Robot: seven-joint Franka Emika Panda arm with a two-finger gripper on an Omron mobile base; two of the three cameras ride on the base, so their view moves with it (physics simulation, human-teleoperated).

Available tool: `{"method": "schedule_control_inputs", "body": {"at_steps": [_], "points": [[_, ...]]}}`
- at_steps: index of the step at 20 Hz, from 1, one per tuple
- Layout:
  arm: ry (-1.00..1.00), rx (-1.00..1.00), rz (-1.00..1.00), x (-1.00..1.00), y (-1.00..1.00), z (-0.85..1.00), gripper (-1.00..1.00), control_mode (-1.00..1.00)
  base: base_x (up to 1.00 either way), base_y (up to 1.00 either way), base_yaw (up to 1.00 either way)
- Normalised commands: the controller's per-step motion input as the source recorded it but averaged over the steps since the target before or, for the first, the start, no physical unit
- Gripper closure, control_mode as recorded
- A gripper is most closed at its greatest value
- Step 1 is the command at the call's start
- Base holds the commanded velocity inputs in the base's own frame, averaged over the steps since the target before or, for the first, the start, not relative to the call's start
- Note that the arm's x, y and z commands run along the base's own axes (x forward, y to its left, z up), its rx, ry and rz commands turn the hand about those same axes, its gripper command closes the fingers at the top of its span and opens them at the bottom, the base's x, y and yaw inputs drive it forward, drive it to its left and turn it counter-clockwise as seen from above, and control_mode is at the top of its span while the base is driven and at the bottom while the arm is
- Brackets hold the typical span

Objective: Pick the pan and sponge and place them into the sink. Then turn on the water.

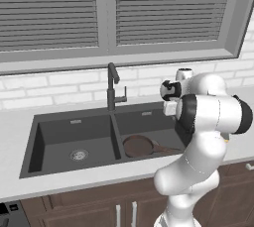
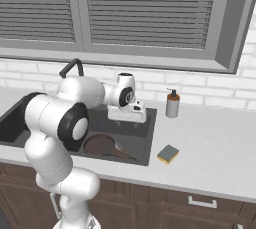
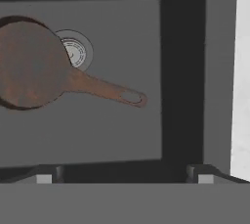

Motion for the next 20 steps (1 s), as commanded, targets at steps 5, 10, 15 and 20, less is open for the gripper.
{"method": "schedule_control_inputs", "body": {"at_steps": [5, 10, 15, 20], "points": [[-0.02, -0.04, -0.1, 0.0, -0.01, -0.03, -1.0, -1.0, 0.0, 0.0, 0.0], [0.0, 0.04, -0.04, 0.0, -0.25, 0.0, -1.0, -1.0, 0.0, 0.0, 0.0], [0.0, 0.0, -0.1, 0.0, -0.55, 0.0, -1.0, -1.0, 0.0, 0.0, 0.0], [0.0, 0.0, -0.16, -0.02, -0.69, 0.0, -1.0, -1.0, 0.0, 0.0, 0.0]]}}
